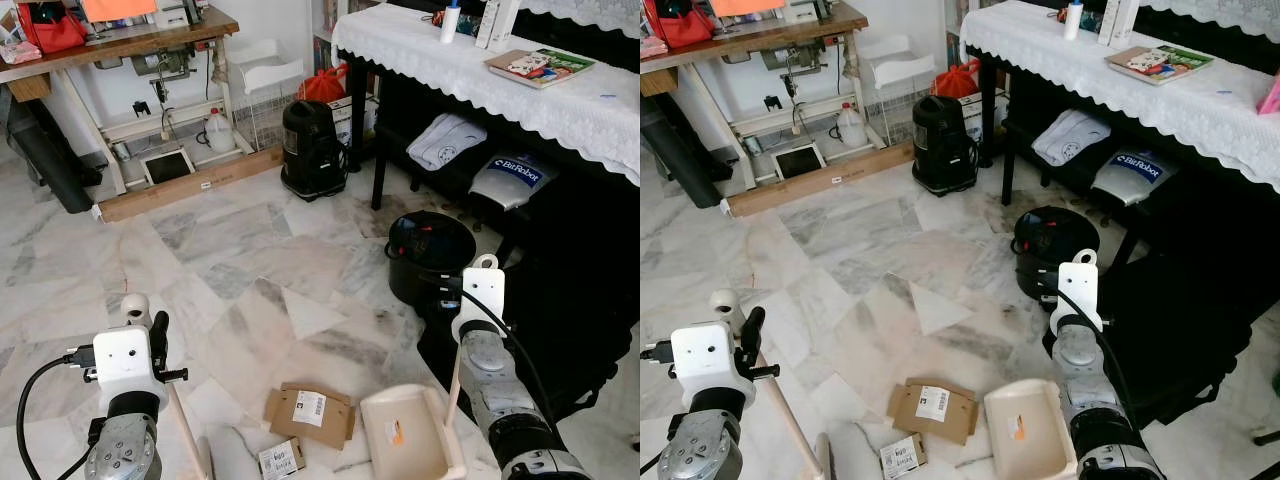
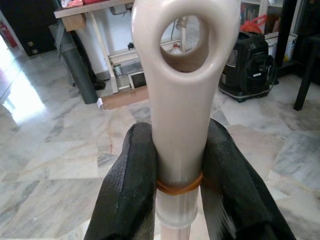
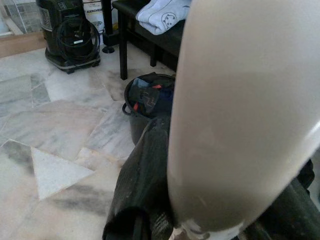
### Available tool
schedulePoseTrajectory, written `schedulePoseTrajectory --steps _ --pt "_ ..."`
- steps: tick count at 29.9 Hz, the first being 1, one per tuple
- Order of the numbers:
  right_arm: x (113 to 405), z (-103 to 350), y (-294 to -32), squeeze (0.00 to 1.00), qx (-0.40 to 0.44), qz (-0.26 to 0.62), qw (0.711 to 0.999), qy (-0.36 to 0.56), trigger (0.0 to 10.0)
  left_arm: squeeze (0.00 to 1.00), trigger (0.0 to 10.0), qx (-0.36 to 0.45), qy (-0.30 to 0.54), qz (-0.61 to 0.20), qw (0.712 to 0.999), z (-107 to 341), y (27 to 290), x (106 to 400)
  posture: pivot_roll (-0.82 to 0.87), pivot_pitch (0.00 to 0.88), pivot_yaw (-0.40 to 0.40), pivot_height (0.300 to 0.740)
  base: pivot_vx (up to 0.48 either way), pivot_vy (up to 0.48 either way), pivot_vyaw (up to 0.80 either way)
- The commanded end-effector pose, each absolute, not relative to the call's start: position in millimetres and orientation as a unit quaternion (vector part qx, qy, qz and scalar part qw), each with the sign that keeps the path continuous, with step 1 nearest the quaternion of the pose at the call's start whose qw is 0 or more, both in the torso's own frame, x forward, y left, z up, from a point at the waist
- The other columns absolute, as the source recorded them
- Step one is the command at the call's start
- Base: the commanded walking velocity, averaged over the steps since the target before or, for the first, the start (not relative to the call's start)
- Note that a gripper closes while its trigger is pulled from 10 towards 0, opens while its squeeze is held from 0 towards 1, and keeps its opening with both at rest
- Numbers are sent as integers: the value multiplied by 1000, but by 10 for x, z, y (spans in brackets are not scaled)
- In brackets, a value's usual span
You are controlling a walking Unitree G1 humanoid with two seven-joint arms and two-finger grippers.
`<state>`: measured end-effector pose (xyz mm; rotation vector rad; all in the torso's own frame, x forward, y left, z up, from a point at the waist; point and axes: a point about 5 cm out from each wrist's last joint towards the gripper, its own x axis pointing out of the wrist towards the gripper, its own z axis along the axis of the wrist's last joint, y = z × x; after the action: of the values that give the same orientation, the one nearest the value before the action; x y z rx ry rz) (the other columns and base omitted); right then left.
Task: Sweep floor
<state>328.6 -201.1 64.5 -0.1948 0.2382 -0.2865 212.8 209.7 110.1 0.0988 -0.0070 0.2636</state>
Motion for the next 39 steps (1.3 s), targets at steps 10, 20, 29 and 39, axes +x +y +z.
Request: schedulePoseTrajectory --steps 10,20,29,39 --pt "3277 580 -1981 0 -106 -142 972 153 10000 0 10000 58 -5 137 989 1127 2154 2111 -127 84 56 740 0 0 0" --pt "3321 613 -1840 0 -43 -105 984 135 10000 0 10000 53 0 133 990 1118 2145 2109 -121 86 57 740 0 0 0" --pt "3321 580 -1740 0 -32 -76 987 140 10000 0 10000 44 13 125 991 1084 2128 2108 -119 87 59 740 0 0 0" --pt "3324 571 -1704 0 -30 -64 988 141 10000 0 10000 49 47 114 991 1000 2150 2088 -116 87 58 740 0 0 0"
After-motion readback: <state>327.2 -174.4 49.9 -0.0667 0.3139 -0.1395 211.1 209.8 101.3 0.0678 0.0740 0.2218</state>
